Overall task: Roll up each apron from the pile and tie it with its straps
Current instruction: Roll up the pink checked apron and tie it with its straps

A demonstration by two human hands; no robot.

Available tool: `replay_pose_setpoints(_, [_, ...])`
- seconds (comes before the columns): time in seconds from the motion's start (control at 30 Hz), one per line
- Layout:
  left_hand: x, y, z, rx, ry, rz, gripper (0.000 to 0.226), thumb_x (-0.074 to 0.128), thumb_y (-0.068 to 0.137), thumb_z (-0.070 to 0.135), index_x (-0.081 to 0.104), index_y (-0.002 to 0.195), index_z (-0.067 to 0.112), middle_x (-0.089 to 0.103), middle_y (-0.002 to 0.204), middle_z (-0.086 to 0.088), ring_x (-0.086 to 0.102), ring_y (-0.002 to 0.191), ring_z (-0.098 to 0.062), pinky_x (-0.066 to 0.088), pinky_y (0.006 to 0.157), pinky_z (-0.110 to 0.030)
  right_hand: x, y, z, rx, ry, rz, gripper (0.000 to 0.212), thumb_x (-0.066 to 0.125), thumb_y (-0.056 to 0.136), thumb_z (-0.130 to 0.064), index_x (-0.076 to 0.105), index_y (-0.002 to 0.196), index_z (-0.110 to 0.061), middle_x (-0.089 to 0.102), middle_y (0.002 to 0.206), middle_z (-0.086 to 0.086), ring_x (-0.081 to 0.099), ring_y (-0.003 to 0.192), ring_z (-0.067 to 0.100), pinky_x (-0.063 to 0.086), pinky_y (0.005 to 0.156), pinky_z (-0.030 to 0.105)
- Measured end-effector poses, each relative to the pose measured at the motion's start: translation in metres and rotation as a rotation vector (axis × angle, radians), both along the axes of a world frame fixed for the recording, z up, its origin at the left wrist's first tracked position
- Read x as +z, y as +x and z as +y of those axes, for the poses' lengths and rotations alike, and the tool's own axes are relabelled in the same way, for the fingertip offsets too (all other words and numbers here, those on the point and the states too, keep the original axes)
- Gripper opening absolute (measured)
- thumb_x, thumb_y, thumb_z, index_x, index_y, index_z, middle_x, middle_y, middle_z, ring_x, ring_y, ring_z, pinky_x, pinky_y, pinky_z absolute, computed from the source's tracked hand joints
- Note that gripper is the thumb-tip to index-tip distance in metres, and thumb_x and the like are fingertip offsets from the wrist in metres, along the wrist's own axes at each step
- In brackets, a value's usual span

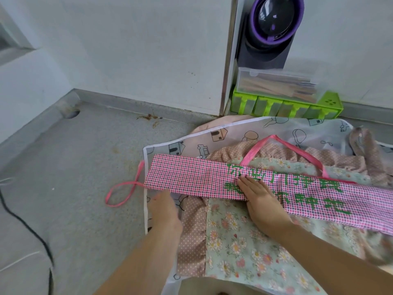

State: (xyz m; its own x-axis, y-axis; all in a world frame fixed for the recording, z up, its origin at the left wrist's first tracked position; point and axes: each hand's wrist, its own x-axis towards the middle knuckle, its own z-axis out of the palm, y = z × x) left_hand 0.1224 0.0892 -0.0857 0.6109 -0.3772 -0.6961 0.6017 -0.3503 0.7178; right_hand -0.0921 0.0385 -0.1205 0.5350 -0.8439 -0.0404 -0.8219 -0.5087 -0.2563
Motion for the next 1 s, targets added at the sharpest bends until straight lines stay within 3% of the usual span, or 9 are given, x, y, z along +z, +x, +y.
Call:
replay_pose_setpoints(0.07, [0.002,-0.011,-0.001,-0.006,-0.002,0.175,0.018,0.054,0.096,0.016,0.051,0.078,0.013,0.053,0.085,-0.001,0.049,0.074,-0.013,0.04,0.068,-0.027,0.003,0.001,0.0,-0.006,0.011,0.036,0.06,0.031,0.098,-0.008,0.004,0.152,-0.018,0.001,0.159,-0.004,-0.003,0.146,0.01,-0.016,0.111,0.024])
replay_pose_setpoints(0.2, [0.001,-0.009,-0.015,-0.015,-0.127,0.176,0.012,0.053,0.098,0.016,0.056,0.086,0.017,0.064,0.098,-0.002,0.06,0.085,-0.014,0.045,0.08,-0.027,0.006,0.001,0.0,-0.007,0.01,0.052,0.062,0.031,0.097,-0.004,0.005,0.151,-0.018,0.001,0.159,-0.004,-0.003,0.146,0.01,-0.017,0.11,0.023])
replay_pose_setpoints(0.33, [-0.001,0.011,-0.028,-0.005,-0.224,-0.118,0.018,0.05,0.098,0.01,0.06,0.088,0.021,0.066,0.097,0.0,0.064,0.095,-0.019,0.052,0.09,-0.034,0.012,0.012,0.005,-0.018,-0.009,0.061,0.062,0.031,0.097,-0.005,0.006,0.152,-0.02,0.003,0.159,-0.004,-0.004,0.146,0.011,-0.019,0.111,0.03])
replay_pose_setpoints(0.43, [-0.001,0.029,-0.033,0.039,-0.223,-0.352,0.017,0.046,0.097,0.008,0.06,0.106,0.014,0.065,0.11,-0.003,0.062,0.106,-0.024,0.051,0.091,-0.035,0.015,0.038,0.013,0.026,0.034,0.075,0.06,0.029,0.099,-0.014,0.002,0.152,-0.022,-0.004,0.159,-0.003,-0.008,0.147,0.015,-0.02,0.11,0.039])
replay_pose_setpoints(0.53, [-0.001,0.044,-0.039,0.09,-0.095,-0.389,0.046,0.047,0.096,0.008,0.038,0.142,0.007,0.049,0.14,-0.01,0.051,0.124,-0.026,0.045,0.1,-0.035,0.012,0.052,0.017,0.165,0.144,0.11,0.062,0.01,0.095,-0.048,-0.002,0.151,-0.027,-0.011,0.159,-0.005,-0.011,0.146,0.015,-0.017,0.111,0.043])
replay_pose_setpoints(0.63, [-0.001,0.037,-0.041,0.046,0.019,-0.538,0.075,0.053,0.093,0.009,0.008,0.152,0.007,0.015,0.156,-0.016,0.031,0.138,-0.032,0.031,0.113,-0.038,0.017,0.03,0.012,0.112,0.125,0.0,0.077,0.004,0.081,-0.062,0.014,0.151,-0.032,0.005,0.159,-0.007,0.002,0.147,0.013,-0.014,0.113,0.039])
replay_pose_setpoints(0.8, [0.006,-0.03,-0.044,-0.266,-0.094,-0.96,0.062,0.061,0.091,0.009,0.032,0.146,0.012,0.021,0.151,-0.009,0.027,0.138,-0.025,0.031,0.109,-0.033,0.014,-0.029,0.007,-0.243,-0.105,0.107,0.048,0.04,0.087,-0.044,0.061,0.124,-0.021,0.06,0.128,0.007,0.054,0.123,0.028,0.023,0.106,0.067])
replay_pose_setpoints(0.9, [0.001,-0.079,-0.046,-0.708,-0.313,-1.161,0.042,0.057,0.093,0.012,0.048,0.133,0.015,0.04,0.135,0.003,0.037,0.132,-0.02,0.032,0.113,-0.038,0.007,-0.059,0.007,-0.343,-0.034,0.141,0.05,0.041,0.09,-0.045,0.05,0.136,-0.026,0.045,0.144,0.005,0.039,0.135,0.027,0.01,0.109,0.065])
replay_pose_setpoints(1.0, [-0.017,-0.118,-0.044,-1.324,-0.27,-1.33,0.044,0.041,0.099,0.035,0.037,0.142,0.025,0.026,0.152,0.004,0.021,0.143,-0.018,0.008,0.12,-0.051,0.002,-0.083,0.0,-0.278,0.071,0.057,0.053,0.023,0.096,-0.048,0.025,0.148,-0.034,0.02,0.157,-0.006,0.014,0.145,0.017,-0.005,0.115,0.048])
